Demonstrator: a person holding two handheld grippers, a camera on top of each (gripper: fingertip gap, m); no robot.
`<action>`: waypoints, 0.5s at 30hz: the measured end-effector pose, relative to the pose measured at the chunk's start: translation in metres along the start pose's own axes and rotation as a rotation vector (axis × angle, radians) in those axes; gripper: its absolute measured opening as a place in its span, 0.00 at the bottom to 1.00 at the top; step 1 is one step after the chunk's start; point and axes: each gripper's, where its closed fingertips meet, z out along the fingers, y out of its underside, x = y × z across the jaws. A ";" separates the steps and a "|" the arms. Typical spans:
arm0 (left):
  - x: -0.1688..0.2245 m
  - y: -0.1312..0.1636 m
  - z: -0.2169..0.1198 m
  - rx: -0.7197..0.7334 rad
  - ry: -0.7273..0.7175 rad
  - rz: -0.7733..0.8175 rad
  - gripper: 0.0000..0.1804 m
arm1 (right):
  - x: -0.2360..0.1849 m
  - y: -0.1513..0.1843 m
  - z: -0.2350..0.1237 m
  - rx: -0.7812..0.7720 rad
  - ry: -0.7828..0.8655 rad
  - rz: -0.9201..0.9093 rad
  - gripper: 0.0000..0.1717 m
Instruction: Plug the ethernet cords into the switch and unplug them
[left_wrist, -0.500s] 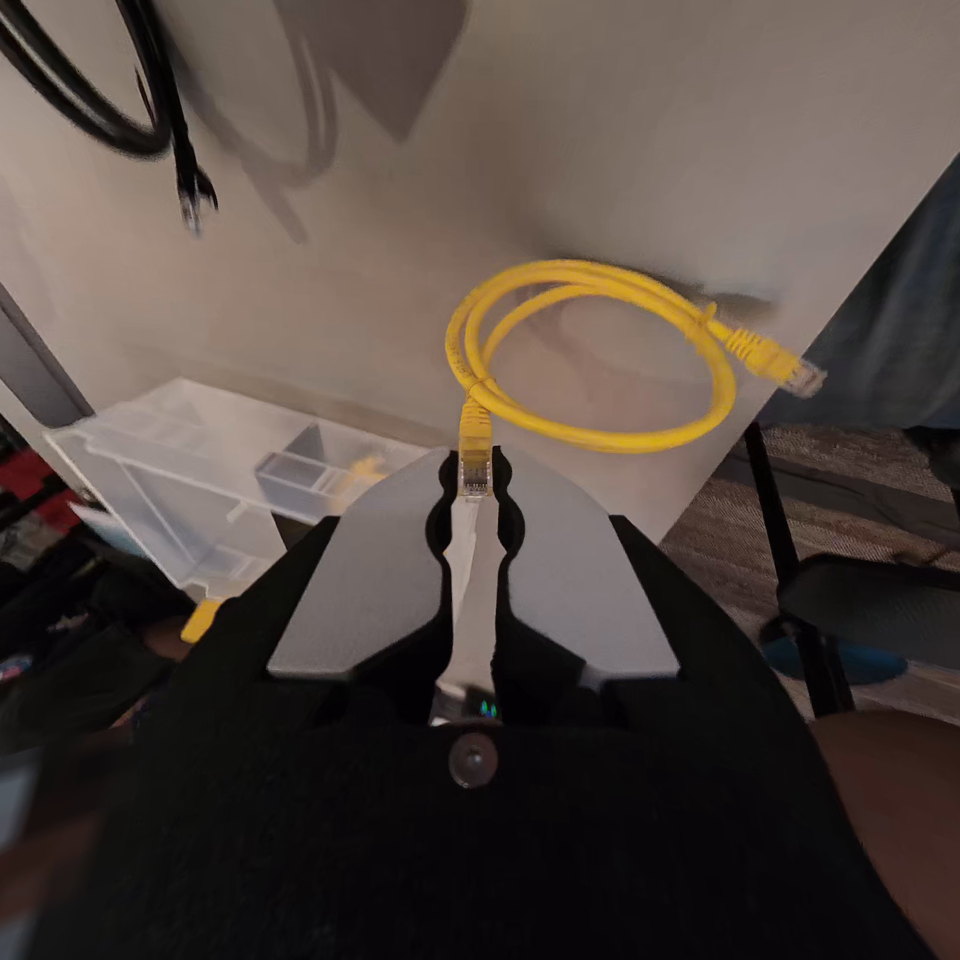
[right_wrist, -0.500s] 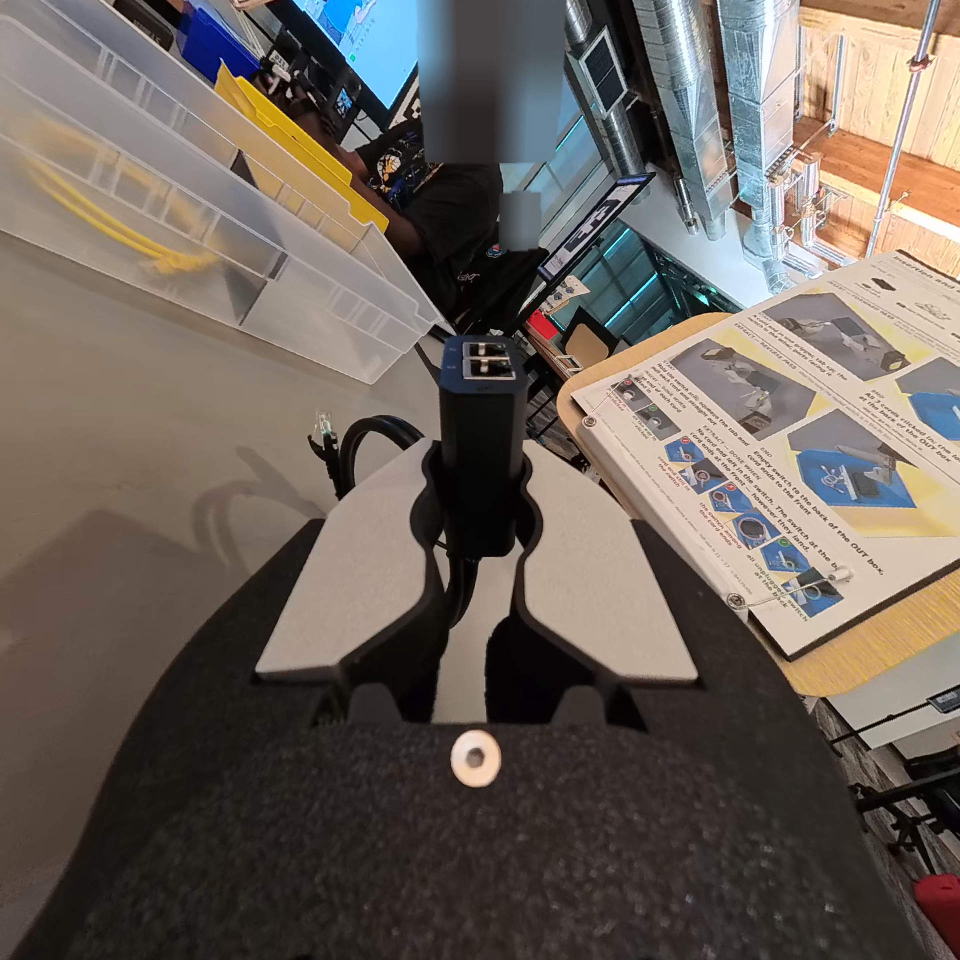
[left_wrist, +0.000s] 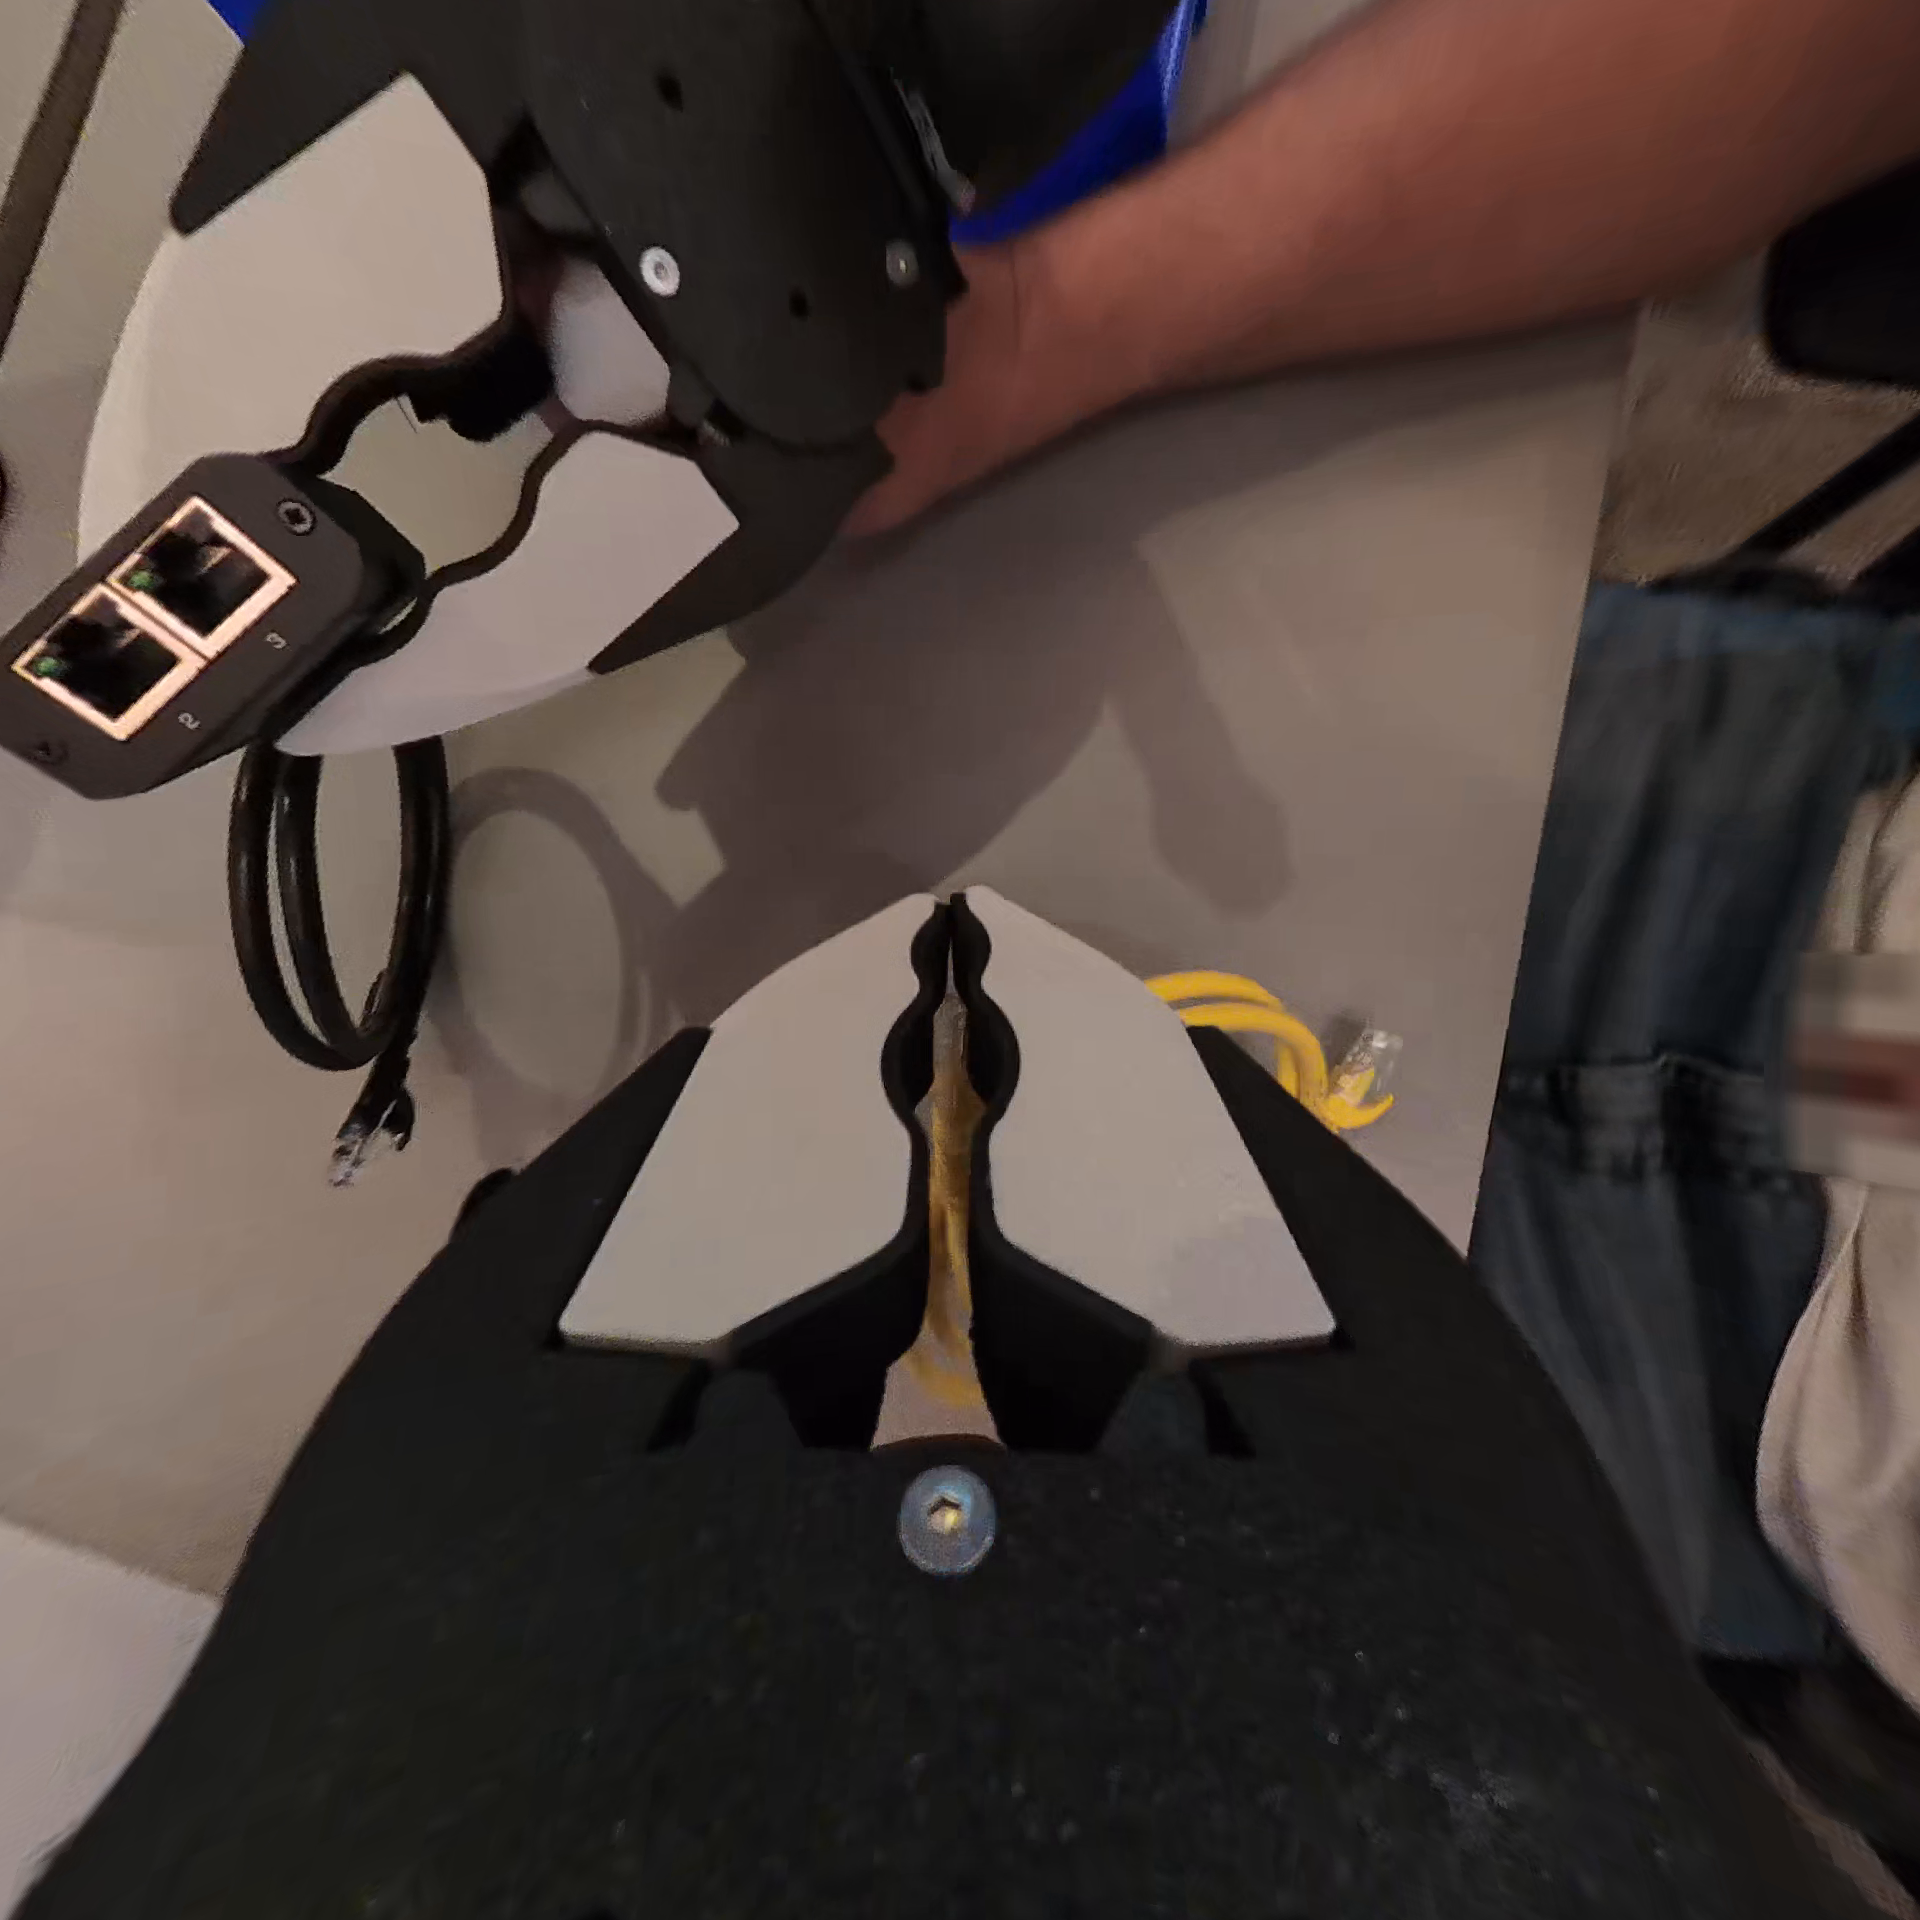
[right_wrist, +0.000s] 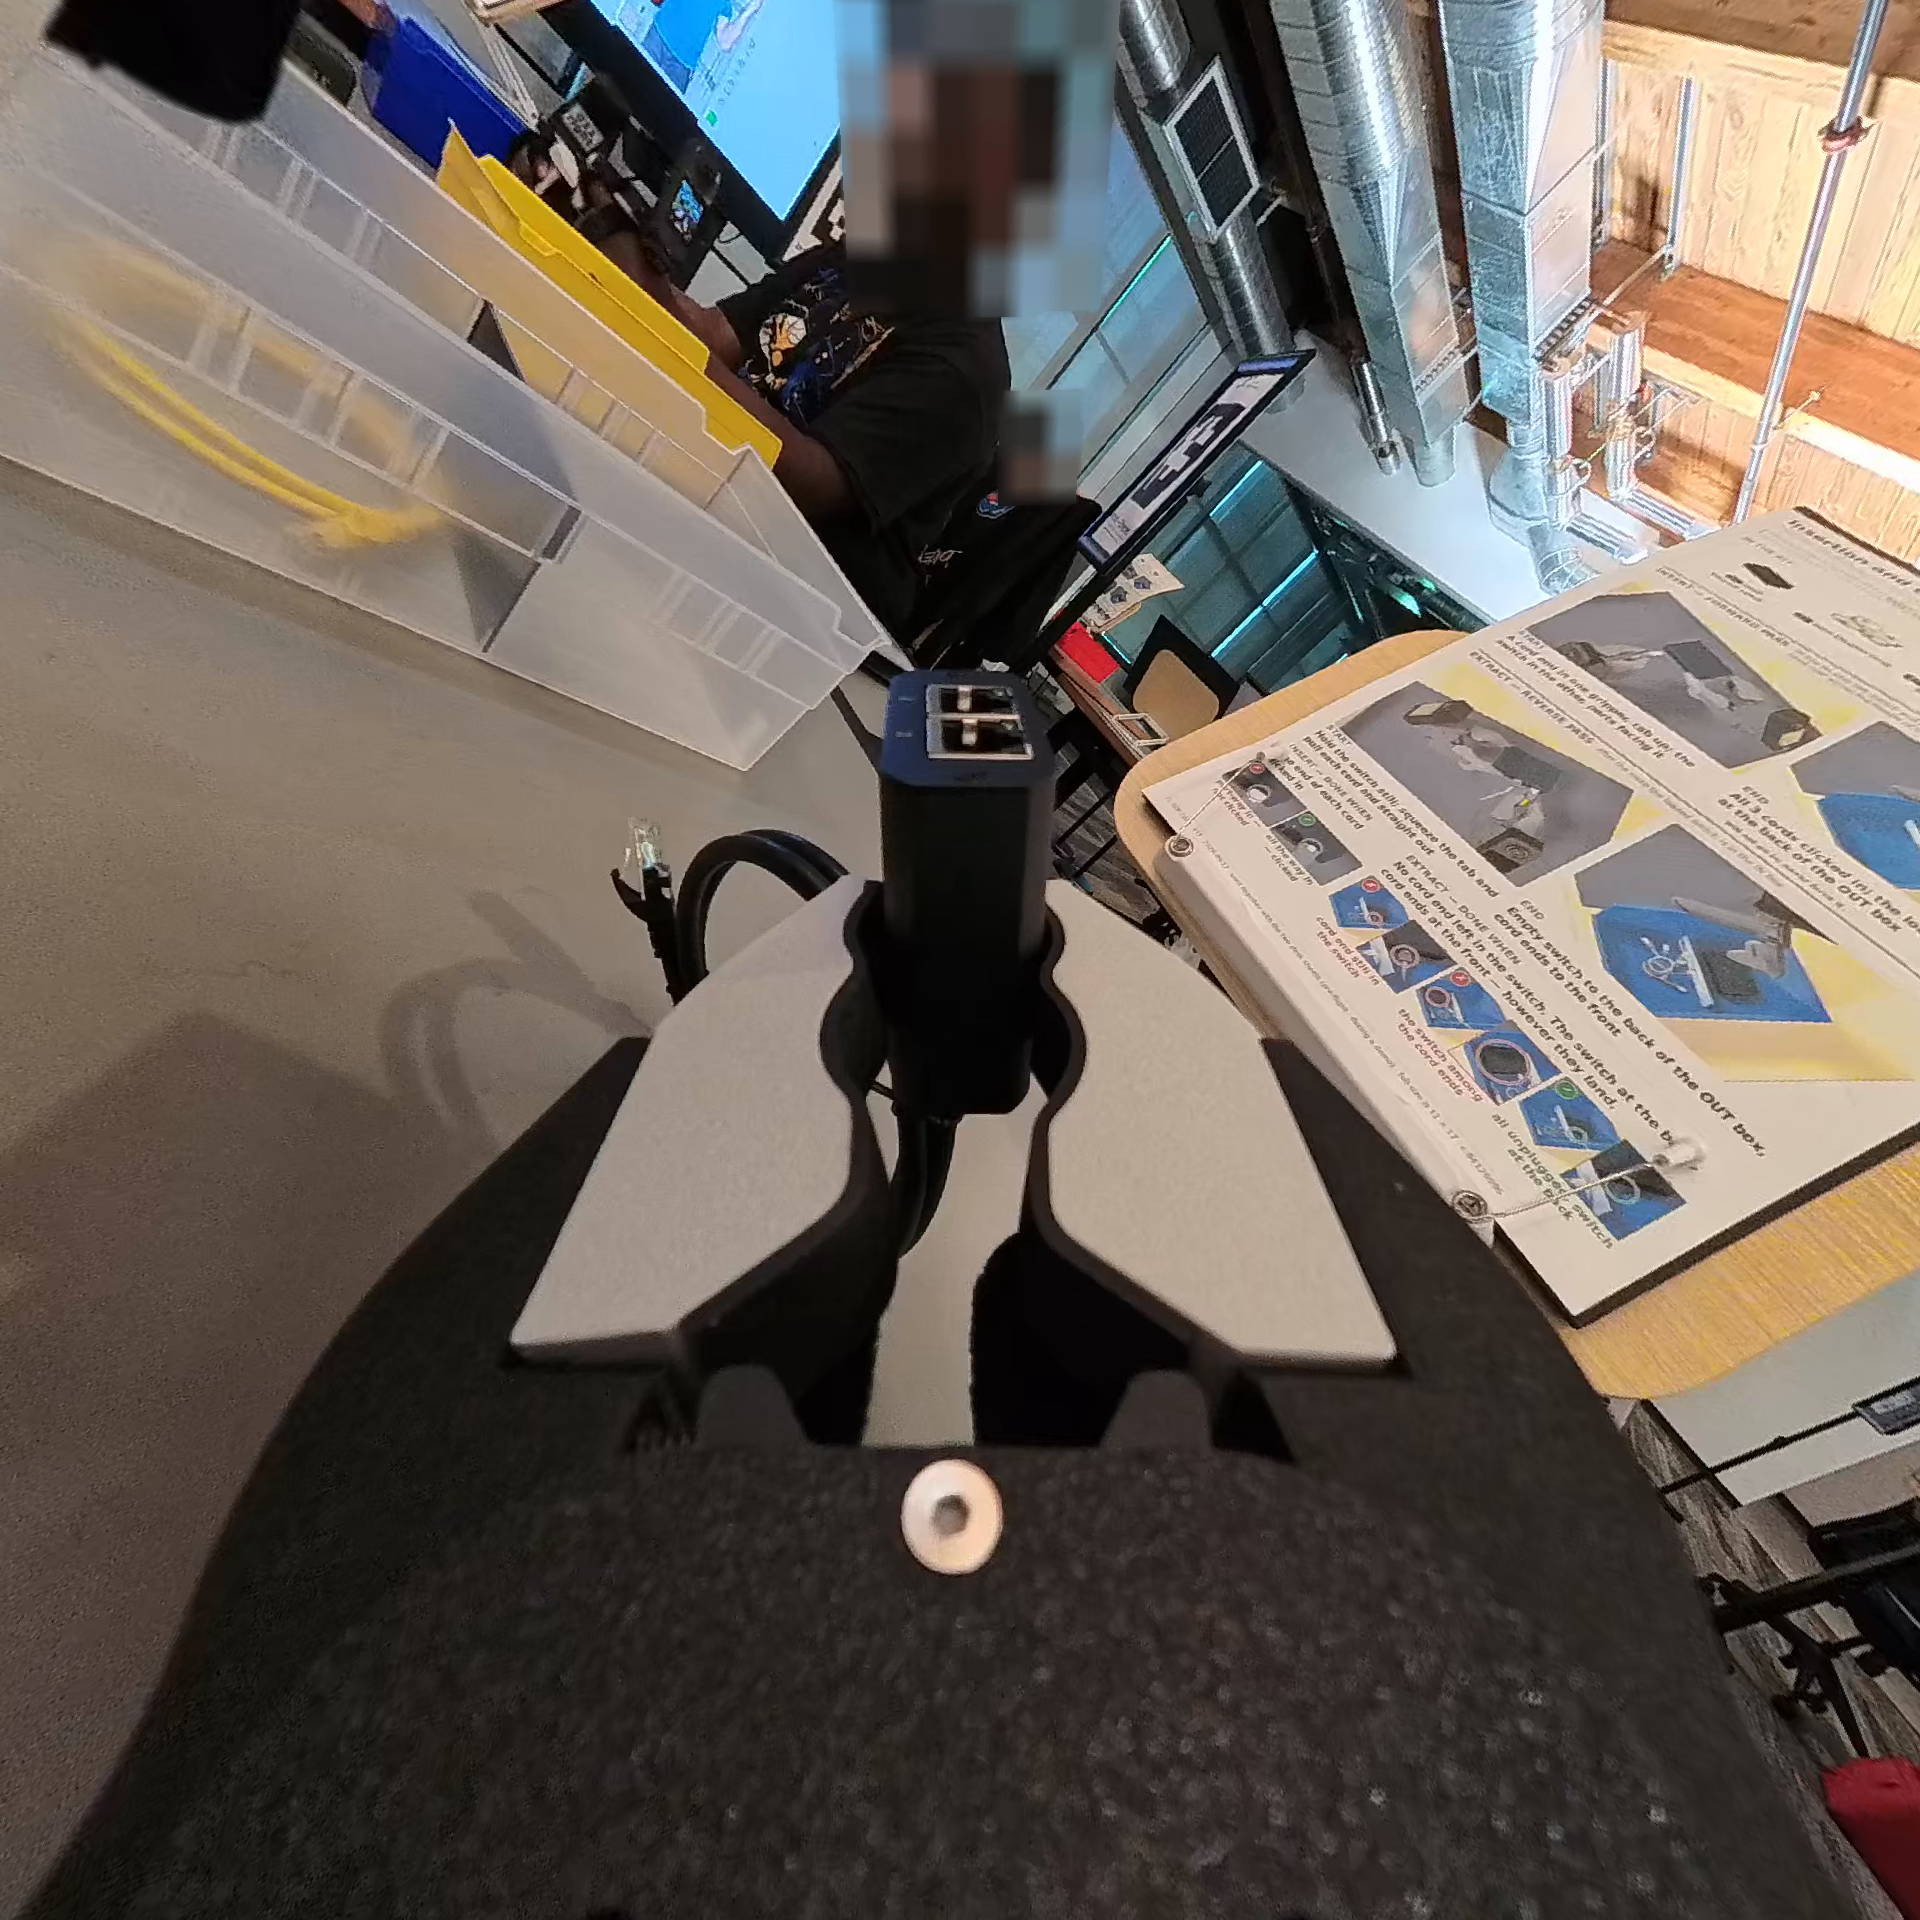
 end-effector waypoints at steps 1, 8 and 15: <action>-0.001 -0.001 0.000 0.033 -0.010 -0.012 0.00 | 0.000 0.000 0.000 0.000 -0.001 -0.001 0.14; -0.018 0.011 -0.027 0.155 -0.131 -0.162 0.17 | 0.001 0.002 0.000 -0.005 0.001 0.009 0.14; -0.008 0.085 0.019 -0.027 -0.163 -0.272 0.23 | -0.002 0.001 0.001 -0.003 -0.009 0.007 0.14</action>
